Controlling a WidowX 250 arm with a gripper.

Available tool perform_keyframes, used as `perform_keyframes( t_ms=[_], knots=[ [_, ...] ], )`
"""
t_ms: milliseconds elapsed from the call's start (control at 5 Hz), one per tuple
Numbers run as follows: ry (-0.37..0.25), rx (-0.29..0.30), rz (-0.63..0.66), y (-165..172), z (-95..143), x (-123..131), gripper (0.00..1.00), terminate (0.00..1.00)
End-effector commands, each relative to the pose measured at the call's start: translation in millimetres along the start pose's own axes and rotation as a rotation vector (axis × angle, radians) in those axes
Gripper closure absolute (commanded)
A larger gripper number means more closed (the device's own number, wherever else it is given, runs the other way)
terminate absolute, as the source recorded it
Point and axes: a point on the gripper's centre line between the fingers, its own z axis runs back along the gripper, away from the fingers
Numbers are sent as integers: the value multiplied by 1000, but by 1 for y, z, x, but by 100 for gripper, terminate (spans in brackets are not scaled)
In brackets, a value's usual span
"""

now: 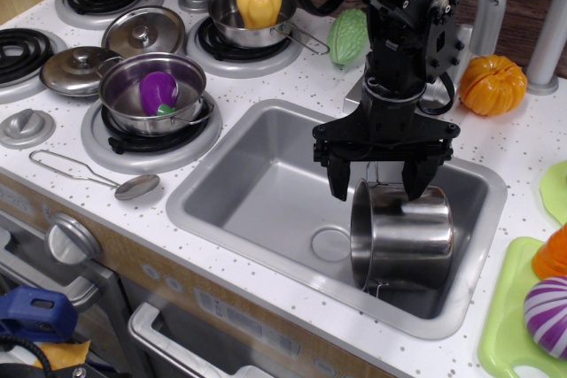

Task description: Flip pot upright in sink

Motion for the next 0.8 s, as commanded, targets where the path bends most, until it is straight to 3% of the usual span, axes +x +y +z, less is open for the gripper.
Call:
perform_keyframes(
  t_ms=[0, 200, 600],
  knots=[
    [0, 0, 0, 0, 0, 0, 0, 0],
    [-52, -165, 65, 0, -3, -3, 0, 0],
    [-64, -444, 160, 0, -1, -4, 0, 0]
  ],
)
